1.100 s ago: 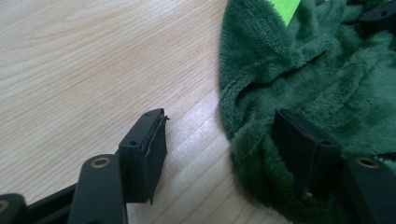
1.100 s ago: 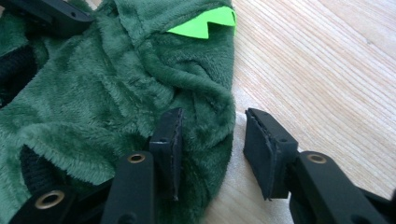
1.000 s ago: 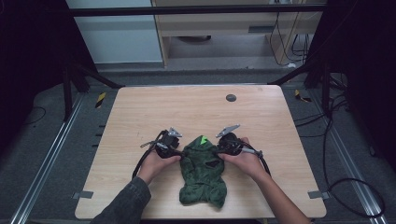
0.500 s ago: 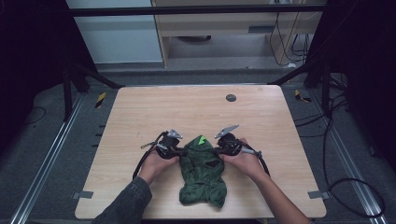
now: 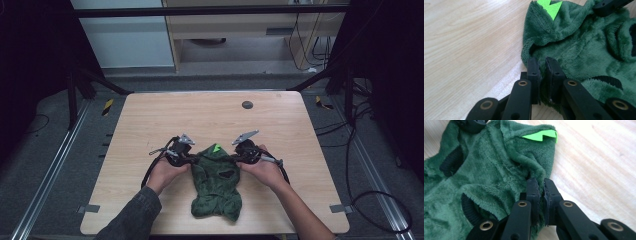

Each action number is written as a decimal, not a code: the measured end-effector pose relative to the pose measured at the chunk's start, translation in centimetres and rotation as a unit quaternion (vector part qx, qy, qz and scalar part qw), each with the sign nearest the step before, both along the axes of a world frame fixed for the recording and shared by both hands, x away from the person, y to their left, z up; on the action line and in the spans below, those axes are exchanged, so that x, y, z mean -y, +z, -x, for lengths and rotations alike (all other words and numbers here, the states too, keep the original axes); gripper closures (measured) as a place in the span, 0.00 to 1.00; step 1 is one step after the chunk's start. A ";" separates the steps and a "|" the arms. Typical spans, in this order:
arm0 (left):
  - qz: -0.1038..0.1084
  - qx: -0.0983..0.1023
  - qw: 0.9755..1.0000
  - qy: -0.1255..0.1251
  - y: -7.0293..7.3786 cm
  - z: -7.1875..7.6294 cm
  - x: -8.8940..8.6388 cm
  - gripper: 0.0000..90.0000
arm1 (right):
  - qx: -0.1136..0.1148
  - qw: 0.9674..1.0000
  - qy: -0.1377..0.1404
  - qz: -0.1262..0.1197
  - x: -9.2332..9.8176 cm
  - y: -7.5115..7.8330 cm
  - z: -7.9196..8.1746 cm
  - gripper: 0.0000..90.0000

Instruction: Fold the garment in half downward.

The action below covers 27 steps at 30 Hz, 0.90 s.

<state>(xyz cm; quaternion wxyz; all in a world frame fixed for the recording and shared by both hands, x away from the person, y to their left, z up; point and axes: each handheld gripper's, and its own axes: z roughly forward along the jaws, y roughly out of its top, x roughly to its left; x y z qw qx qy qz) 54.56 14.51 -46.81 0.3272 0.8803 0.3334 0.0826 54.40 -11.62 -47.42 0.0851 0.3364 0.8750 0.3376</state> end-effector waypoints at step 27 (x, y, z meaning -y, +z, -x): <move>-0.003 0.027 1.000 -0.011 3.5 -2.1 0.0 0.92 | 0.019 1.000 0.001 -0.004 -0.5 3.1 -2.3 0.94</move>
